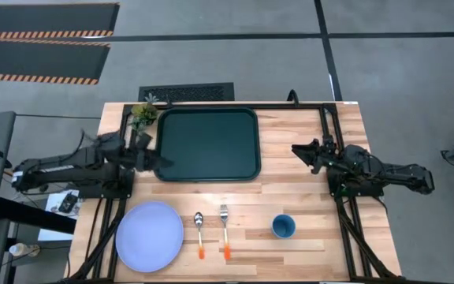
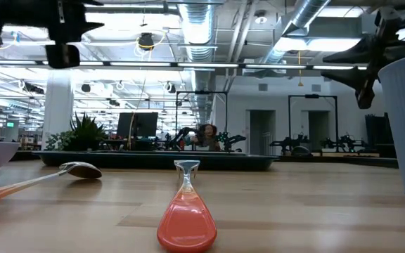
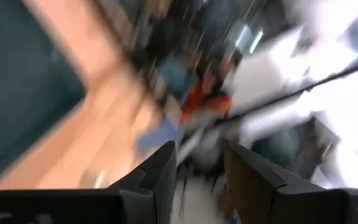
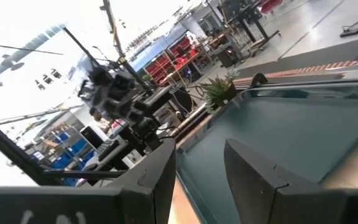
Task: Pick and place plate/cup/fork/spoon on tray
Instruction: Put the light blue plate on the dark green tray
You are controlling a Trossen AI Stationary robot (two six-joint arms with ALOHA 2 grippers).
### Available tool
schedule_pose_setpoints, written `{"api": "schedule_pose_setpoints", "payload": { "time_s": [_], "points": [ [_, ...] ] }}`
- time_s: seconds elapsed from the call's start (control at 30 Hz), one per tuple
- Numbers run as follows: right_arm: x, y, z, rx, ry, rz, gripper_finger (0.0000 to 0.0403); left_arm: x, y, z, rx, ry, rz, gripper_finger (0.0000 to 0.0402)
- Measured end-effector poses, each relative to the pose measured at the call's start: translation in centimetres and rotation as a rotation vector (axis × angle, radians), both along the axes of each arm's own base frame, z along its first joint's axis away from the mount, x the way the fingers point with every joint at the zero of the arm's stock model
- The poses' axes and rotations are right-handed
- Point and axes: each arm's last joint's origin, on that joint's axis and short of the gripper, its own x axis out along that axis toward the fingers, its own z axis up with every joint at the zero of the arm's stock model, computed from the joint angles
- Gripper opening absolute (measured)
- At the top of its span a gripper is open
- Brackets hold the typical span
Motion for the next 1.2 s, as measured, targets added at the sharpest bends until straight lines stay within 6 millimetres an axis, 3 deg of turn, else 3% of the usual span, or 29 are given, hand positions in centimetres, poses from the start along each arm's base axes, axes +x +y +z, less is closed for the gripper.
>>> {"api": "schedule_pose_setpoints", "payload": {
  "time_s": [0.17, 0.33, 0.57, 0.83, 1.07, 1.2],
  "points": [
    [0.0, 0.0, -0.1, 0.002, 0.008, 0.0, 0.0161, 1.3, -0.4, 1.2, 0.02, 0.319, -0.269, 0.0122],
    [0.0, 0.0, -0.1, 0.002, 0.013, 0.0, 0.0161, 2.5, -1.0, 1.5, 0.159, 0.514, -0.417, 0.0148],
    [0.0, 0.0, -0.3, 0.005, 0.032, 0.0, 0.0161, 3.6, -2.5, -1.2, 0.306, 0.699, -0.654, 0.0202],
    [0.0, 0.0, -0.4, 0.007, 0.043, 0.0, 0.0161, 4.7, -3.2, -3.1, 0.53, 0.824, -0.702, 0.0268],
    [0.0, -0.1, -0.4, 0.009, 0.047, -0.019, 0.0161, 4.7, -4.3, -6.7, 0.585, 0.93, -0.815, 0.0271],
    [0.0, -0.1, -0.4, 0.009, 0.047, -0.023, 0.0161, 4.3, -4.5, -8.5, 0.615, 0.981, -0.777, 0.0267]
  ]
}}
